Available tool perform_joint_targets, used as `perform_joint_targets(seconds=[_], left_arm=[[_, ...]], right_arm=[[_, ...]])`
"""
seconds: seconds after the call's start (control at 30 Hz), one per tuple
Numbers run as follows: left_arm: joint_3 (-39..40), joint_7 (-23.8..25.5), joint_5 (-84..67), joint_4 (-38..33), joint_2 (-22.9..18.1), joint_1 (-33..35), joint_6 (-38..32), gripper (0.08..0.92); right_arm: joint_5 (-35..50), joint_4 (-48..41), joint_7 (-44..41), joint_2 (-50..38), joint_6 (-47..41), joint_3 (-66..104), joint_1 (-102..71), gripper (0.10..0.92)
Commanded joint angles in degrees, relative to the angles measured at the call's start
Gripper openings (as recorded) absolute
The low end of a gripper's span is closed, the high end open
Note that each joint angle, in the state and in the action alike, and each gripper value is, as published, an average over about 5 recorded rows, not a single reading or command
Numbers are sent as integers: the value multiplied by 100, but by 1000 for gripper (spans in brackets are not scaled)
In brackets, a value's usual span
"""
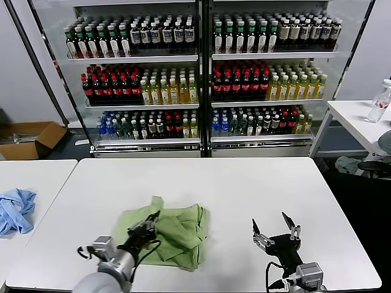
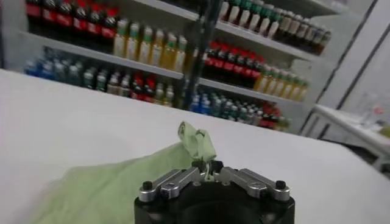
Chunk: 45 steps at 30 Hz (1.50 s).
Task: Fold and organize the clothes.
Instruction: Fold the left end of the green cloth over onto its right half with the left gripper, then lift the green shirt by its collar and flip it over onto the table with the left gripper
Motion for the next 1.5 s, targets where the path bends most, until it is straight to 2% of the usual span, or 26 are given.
perform_joint_targets(seconds=[0.03,0.17,0.27,0.37,0.5,0.6,0.7,0.8,0.93,1.03,1.2,1.5], left_arm=[[940,47,-231,443,-565,-542,-181,105],[1205,37,-75,372,-745,-475,-218,126],[1201,16,-17,126,-730,-333,-284,197],[846,15,-7,-197,-528,-243,-331,283],[-168,-25,-5,-413,41,4,-461,396],[-1059,-5,453,69,436,304,-613,482],[-1532,104,1130,856,570,512,-660,569],[-1606,192,1341,1284,504,616,-533,656],[-1414,191,1371,1326,306,585,-357,769],[-1293,203,1289,1301,204,520,-254,813],[-1211,240,760,1272,143,464,-118,806],[-988,290,304,1095,40,600,-83,568]], right_arm=[[-34,17,0,7,-9,-4,-33,823],[-68,-3,-3,9,-27,-25,-20,822],[-81,-10,-9,-7,-47,-20,-6,823],[-81,-16,-16,-29,-63,-18,22,823],[-80,-24,-29,-22,-62,-38,50,822],[-80,-50,-36,-5,-46,-53,64,823],[-80,-90,-44,9,-20,-57,67,823],[-82,-137,-47,12,3,-56,63,822],[-96,-141,-49,-1,9,-37,64,823],[-105,-134,-48,-16,13,-2,65,823],[-117,-132,-48,-7,16,12,63,822],[-153,-142,-54,19,2,-33,82,822]])
